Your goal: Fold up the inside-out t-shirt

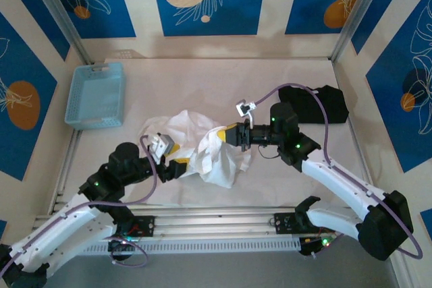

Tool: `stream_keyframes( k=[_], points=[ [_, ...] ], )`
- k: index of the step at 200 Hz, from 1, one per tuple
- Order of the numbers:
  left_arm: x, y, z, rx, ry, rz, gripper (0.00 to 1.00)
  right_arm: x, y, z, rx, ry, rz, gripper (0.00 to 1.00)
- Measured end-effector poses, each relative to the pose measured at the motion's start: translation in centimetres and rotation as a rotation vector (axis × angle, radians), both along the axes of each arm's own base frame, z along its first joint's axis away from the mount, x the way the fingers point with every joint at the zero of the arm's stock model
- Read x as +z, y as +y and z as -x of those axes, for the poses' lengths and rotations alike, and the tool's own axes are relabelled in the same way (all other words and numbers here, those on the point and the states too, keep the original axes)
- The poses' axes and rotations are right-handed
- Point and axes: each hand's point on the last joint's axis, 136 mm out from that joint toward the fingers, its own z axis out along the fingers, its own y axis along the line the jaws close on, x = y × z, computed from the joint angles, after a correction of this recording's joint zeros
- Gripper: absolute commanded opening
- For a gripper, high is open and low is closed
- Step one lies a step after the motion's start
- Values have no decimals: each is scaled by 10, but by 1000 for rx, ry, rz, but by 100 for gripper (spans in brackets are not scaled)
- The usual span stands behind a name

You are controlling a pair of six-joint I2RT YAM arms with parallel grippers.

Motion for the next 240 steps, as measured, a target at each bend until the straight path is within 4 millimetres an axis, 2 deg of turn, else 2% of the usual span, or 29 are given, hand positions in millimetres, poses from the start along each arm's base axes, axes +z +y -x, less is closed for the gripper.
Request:
stream_keyframes(
  k=[97, 111, 133, 151, 191, 240],
  points=[
    [1, -37, -13, -88, 26, 8, 65, -3, 2, -10, -18, 53, 1, 0],
    [5, -44, -18, -92, 11, -9, 53, -4, 3, -11, -16, 59, 2, 0],
    [10, -43, -33, -25, -8, -29, 16, -4, 3, -11, -9, 67, 9, 1],
    [13, -37, -42, 26, -46, -46, 0, -4, 0, -11, 0, 67, 18, 3],
    [19, -30, -40, 45, -87, -36, 0, -11, -7, -12, 9, 80, 35, 8],
    [26, -48, -21, -87, -57, 77, 0, -64, -28, -35, -246, 181, 300, 31]
  ],
)
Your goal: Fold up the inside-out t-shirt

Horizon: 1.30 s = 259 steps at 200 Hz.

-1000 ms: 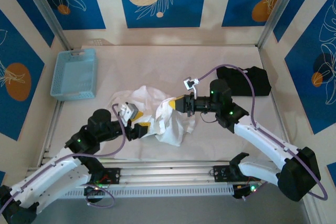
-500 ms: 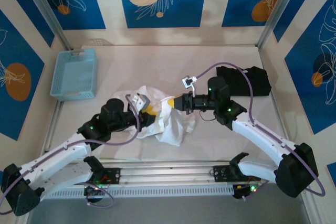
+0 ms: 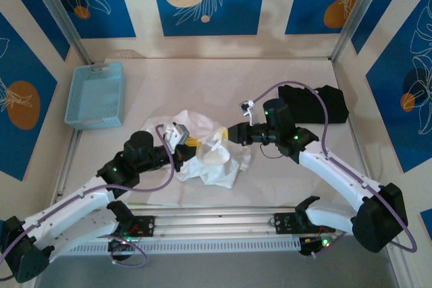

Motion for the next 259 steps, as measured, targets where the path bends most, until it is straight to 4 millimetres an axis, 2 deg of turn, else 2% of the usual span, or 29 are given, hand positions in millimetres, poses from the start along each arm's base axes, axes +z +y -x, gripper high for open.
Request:
stream_keyframes(
  k=[24, 64, 79, 100, 134, 168, 214, 259],
  points=[
    [-1, -9, -1, -28, 36, 30, 0, -13, -5, 11, -22, -55, 136, 40],
    [-13, -17, -4, -38, 90, 21, 0, 15, -3, 46, 64, -294, 153, 52],
    [-14, -17, -5, -37, 96, 21, 0, 15, -2, 53, 91, -345, 162, 54],
    [-13, -17, -5, -36, 98, 23, 0, 5, -4, 52, 101, -351, 192, 56],
    [-13, -17, -5, -35, 97, 23, 0, -11, -4, 36, 71, -202, 150, 56],
    [-13, -17, -5, -35, 97, 23, 0, -13, 0, 22, 8, 23, -3, 53],
    [-14, -18, -5, -37, 92, 18, 0, -25, 7, 33, -16, 236, -49, 49],
    [-16, -18, -6, -38, 91, 11, 0, -36, 10, 43, -34, 338, -36, 50]
  ],
)
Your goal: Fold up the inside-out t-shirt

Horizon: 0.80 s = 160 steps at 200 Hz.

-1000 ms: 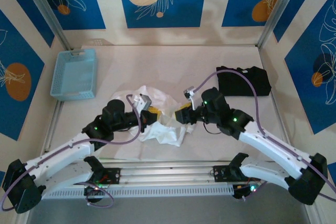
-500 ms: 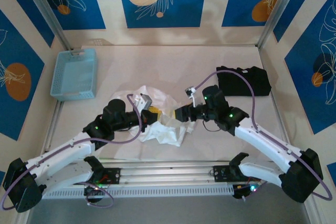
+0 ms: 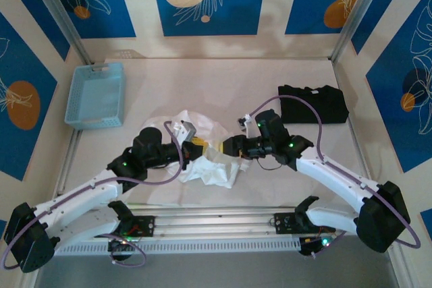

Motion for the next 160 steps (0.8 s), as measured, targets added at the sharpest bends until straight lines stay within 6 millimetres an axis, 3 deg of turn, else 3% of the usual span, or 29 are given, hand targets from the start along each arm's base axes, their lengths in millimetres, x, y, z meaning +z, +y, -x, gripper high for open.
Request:
stream_keyframes(
  k=[52, 108, 160],
  points=[
    [-3, -1, -1, 0, 7, -7, 0, -16, 9, 0, -1, 58, 24, 50],
    [-3, -1, -1, -1, 7, -7, 0, -16, 17, -10, -19, 40, 3, 42],
    [0, 0, 0, -1, 0, 0, 0, -13, 20, -18, -44, 21, -7, 27]
  ],
)
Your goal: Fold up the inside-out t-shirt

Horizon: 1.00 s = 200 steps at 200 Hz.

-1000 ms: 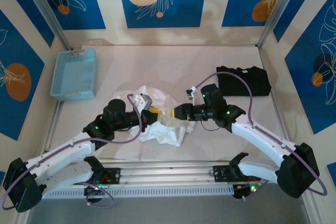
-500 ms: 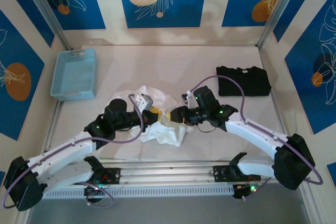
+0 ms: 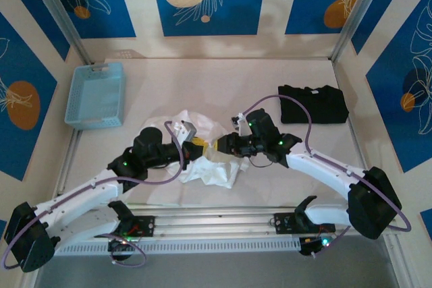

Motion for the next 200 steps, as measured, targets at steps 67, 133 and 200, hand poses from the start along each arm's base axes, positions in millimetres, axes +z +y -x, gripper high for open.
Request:
stream_keyframes(
  k=[67, 133, 200],
  points=[
    [0, 0, 0, 1, -2, 1, 0, 3, -1, -8, -31, -26, -1, 0],
    [-12, 12, -18, 123, -4, -60, 0, 30, -30, -8, -31, -97, -25, 0],
    [-44, -1, -31, 115, 30, -128, 12, 74, -43, -2, 39, -143, -156, 0]
  ],
)
